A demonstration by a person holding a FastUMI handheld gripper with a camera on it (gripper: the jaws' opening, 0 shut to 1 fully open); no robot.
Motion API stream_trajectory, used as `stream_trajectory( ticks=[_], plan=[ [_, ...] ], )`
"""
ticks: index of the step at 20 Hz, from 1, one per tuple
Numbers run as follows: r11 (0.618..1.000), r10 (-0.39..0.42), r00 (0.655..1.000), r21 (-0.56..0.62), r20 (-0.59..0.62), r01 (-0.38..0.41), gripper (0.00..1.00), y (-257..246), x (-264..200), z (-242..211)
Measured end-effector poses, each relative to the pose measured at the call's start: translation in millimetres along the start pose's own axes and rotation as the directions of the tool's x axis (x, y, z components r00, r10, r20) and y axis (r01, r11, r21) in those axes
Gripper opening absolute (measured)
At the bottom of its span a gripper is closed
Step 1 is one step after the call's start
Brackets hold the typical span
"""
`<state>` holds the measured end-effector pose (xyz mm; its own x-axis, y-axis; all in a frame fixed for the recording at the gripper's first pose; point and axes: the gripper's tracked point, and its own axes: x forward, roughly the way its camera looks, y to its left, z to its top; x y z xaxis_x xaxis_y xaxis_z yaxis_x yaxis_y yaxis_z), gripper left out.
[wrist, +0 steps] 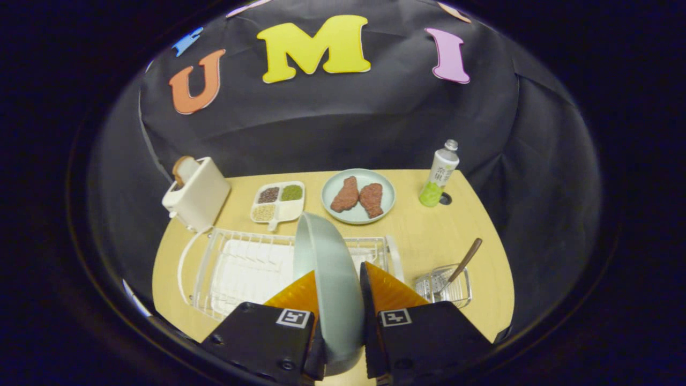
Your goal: Take the plate from the dish rack, then take the spoon from the basket and place it into the plate.
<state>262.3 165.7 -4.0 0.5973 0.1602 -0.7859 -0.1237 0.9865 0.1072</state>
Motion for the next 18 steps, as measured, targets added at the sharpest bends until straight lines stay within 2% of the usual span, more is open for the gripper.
stream_trajectory(
  ticks=[5,8,14,18],
  plan=[
    [0.985,0.155,0.987,0.064,0.048,-0.158,0.34,-10,-48,-59],
    [0.965,0.232,0.972,0.112,0.038,-0.235,0.34,-15,-58,-109],
    [0.930,0.325,0.945,0.185,-0.016,-0.317,0.34,-18,-32,-202],
    [0.897,0.396,0.917,0.235,-0.046,-0.376,0.34,-3,-7,-240]
  ],
)
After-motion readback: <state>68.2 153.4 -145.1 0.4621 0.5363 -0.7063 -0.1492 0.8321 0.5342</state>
